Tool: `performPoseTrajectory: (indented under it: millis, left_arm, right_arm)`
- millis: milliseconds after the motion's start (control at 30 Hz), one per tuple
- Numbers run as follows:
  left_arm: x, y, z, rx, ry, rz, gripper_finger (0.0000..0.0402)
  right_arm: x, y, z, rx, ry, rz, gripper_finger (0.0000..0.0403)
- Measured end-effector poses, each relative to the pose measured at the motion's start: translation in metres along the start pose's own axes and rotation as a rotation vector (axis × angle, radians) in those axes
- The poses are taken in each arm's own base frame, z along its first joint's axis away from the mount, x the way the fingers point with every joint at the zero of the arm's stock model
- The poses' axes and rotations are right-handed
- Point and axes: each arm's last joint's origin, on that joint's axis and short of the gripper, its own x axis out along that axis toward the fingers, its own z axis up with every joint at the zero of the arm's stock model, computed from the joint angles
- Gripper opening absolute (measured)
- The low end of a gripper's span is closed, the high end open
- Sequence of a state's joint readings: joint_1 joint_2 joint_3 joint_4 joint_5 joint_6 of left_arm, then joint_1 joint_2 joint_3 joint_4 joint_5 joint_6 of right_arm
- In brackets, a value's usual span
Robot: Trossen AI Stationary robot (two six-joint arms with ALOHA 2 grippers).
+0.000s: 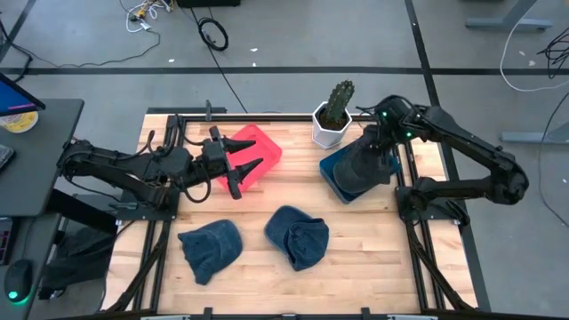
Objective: Pick & Place hat
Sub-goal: Put the black cap into the blue bin
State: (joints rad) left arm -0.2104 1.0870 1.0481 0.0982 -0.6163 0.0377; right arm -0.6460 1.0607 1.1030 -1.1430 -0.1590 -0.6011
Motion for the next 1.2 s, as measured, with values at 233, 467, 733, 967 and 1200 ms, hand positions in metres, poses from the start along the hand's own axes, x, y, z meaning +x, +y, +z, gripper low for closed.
performPoseTrajectory:
  millis: [233, 467, 733, 967, 1200]
  left_arm:
    - [0.000, 0.000, 0.000, 0.000, 0.000, 0.000, 0.0236]
    - [0.000, 0.000, 0.000, 0.000, 0.000, 0.000, 0.0236]
    - [0.000, 0.000, 0.000, 0.001, 0.001, 0.000, 0.0236]
    - [0.000, 0.000, -0.001, 0.006, 0.008, 0.000, 0.0236]
    - [0.000, 0.000, -0.002, 0.011, 0.016, -0.001, 0.0236]
  right_arm:
    - [0.002, 0.008, 0.009, -0.111, 0.023, -0.081, 0.0000]
    - [0.003, 0.018, 0.016, -0.196, 0.044, -0.135, 0.0000]
    - [0.004, 0.032, 0.023, -0.312, 0.076, -0.200, 0.0000]
    - [0.003, 0.040, 0.031, -0.437, 0.088, -0.318, 0.0000]
    - [0.003, 0.046, 0.033, -0.434, 0.072, -0.306, 0.0000]
